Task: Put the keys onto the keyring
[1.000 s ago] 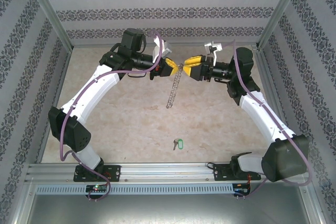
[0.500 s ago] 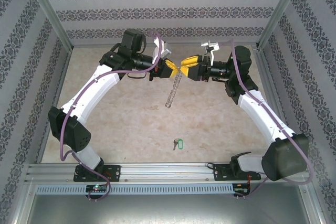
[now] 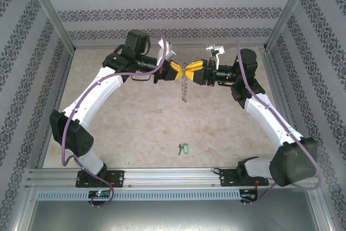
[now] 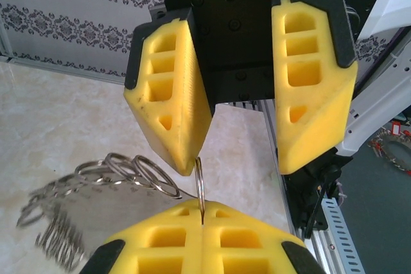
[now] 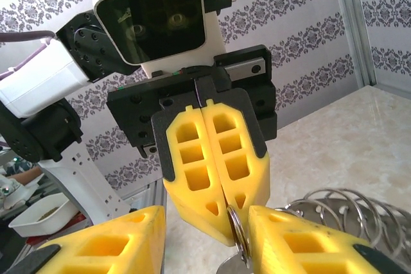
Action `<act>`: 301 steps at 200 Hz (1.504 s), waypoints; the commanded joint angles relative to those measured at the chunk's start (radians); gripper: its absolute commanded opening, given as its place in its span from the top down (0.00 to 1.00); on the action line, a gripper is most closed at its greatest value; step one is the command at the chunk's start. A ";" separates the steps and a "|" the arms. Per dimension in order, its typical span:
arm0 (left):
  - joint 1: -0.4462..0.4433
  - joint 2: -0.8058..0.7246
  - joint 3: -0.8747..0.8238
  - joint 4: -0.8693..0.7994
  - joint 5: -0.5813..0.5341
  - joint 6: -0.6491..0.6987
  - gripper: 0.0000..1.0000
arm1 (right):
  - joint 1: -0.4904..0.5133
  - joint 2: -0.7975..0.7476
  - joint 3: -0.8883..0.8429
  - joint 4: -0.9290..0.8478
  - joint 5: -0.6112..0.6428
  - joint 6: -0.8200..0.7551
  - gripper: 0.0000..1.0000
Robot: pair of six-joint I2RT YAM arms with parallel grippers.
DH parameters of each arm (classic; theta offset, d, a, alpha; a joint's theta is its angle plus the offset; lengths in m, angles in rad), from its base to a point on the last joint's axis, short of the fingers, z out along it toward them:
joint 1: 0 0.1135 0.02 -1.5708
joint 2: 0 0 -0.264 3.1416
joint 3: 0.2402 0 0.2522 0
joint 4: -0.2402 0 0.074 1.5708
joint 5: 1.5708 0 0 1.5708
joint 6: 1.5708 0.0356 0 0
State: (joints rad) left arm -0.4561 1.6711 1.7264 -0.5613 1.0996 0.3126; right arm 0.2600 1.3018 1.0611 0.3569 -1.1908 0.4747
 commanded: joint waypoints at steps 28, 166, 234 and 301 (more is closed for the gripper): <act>0.010 -0.046 0.028 0.042 0.036 -0.015 1.00 | 0.013 -0.004 -0.018 0.017 -0.027 -0.015 0.71; 0.022 -0.112 -0.074 0.281 -0.206 -0.225 0.59 | 0.002 0.002 -0.020 0.115 0.072 0.017 1.00; 0.109 -0.224 -0.253 0.579 -0.347 -0.520 0.43 | 0.000 0.027 0.009 0.328 0.161 0.138 1.00; 0.108 -0.224 -0.302 0.744 -0.294 -0.667 0.42 | 0.008 0.050 -0.022 0.663 0.380 0.291 1.00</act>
State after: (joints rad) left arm -0.3466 1.4631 1.4456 0.0391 0.7795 -0.2504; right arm 0.2646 1.3380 1.0348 0.7769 -0.9348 0.6815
